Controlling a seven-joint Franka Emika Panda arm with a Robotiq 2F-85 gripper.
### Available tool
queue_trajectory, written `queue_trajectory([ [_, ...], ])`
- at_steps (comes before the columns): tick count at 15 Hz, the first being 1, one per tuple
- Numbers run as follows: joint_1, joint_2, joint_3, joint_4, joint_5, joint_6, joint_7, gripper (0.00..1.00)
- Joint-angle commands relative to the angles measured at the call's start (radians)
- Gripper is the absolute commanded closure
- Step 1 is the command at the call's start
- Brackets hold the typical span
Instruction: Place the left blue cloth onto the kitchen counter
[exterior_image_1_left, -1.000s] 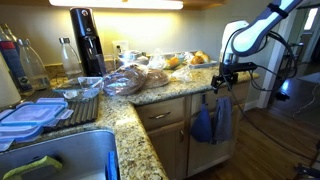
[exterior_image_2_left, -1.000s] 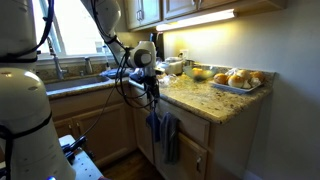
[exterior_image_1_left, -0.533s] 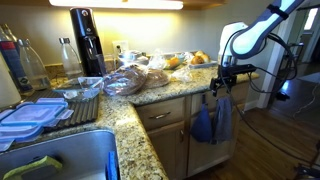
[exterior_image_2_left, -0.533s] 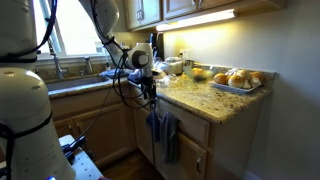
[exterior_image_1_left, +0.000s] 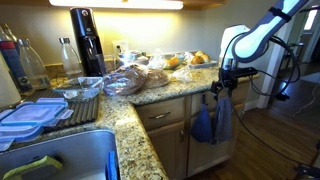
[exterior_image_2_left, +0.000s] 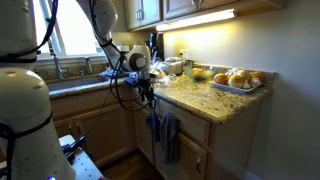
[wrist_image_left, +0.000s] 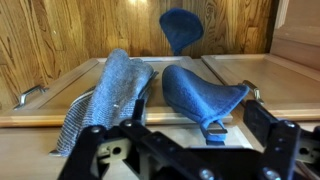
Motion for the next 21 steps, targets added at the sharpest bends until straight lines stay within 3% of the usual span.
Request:
queue_trajectory([
  [1,0.040,-0.056,-0.018,-0.117,-0.050,0.088,0.082,0.00],
  [7,0.120,0.000,-0.108,-0.175,-0.281,0.322,0.313,0.00],
  [15,0.251,0.098,-0.281,-0.147,-0.567,0.488,0.607,0.00],
  [19,0.308,0.150,-0.328,-0.135,-0.590,0.530,0.652,0.00],
  [21,0.278,0.141,-0.294,-0.136,-0.558,0.503,0.605,0.00],
])
